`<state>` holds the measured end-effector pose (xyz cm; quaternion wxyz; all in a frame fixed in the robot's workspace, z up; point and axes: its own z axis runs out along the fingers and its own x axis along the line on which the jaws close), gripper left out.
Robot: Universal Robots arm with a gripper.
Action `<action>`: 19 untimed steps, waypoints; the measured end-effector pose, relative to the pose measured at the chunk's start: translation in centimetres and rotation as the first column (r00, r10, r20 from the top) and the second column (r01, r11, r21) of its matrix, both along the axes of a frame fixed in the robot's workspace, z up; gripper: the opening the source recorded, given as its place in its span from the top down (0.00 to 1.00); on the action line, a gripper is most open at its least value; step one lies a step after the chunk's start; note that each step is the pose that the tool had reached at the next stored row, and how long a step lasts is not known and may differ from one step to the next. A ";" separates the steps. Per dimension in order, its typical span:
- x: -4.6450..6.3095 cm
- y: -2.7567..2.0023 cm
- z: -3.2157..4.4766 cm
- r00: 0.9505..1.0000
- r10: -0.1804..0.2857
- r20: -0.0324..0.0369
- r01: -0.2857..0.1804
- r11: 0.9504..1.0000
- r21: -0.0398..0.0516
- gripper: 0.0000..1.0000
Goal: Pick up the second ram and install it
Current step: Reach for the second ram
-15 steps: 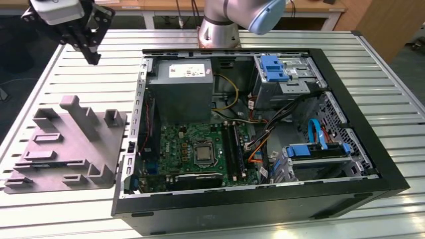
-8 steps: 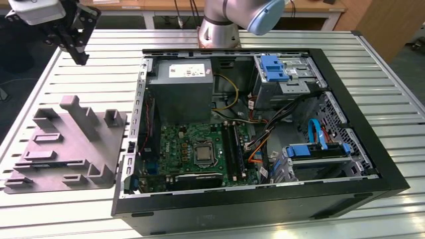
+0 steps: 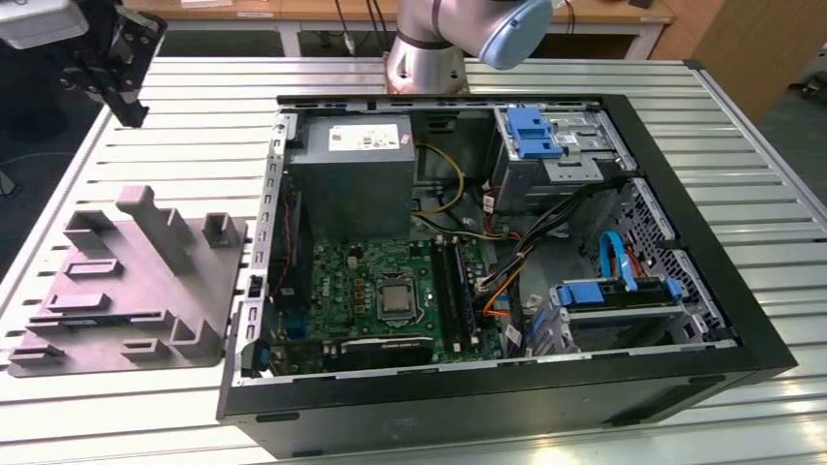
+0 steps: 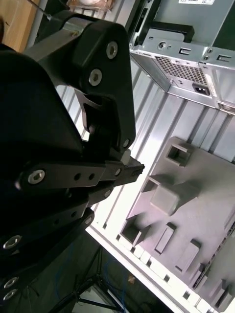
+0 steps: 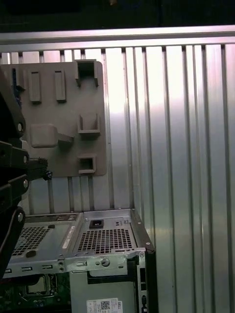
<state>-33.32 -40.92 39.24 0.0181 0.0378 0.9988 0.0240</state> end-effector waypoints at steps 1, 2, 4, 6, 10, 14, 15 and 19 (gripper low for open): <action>-0.2 -0.01 0.00 1.000 0.000 0.000 0.000 1.000 0.000 0.90; -0.5 -0.02 -0.01 1.000 0.000 0.000 0.000 1.000 0.000 0.90; -0.9 -0.03 -0.01 1.000 0.000 0.000 0.000 1.000 0.000 0.90; -1.4 -0.04 -0.01 1.000 0.000 0.000 0.000 1.000 0.000 0.90; -2.4 -0.06 -0.03 1.000 0.000 0.000 0.000 1.000 0.000 0.90; -3.6 -0.09 -0.05 1.000 0.000 0.000 0.000 1.000 0.000 0.90; -3.8 -0.11 -0.07 1.000 0.000 0.000 0.000 1.000 0.000 0.90; -4.7 -0.21 -0.18 1.000 0.000 0.000 0.000 1.000 -0.001 0.90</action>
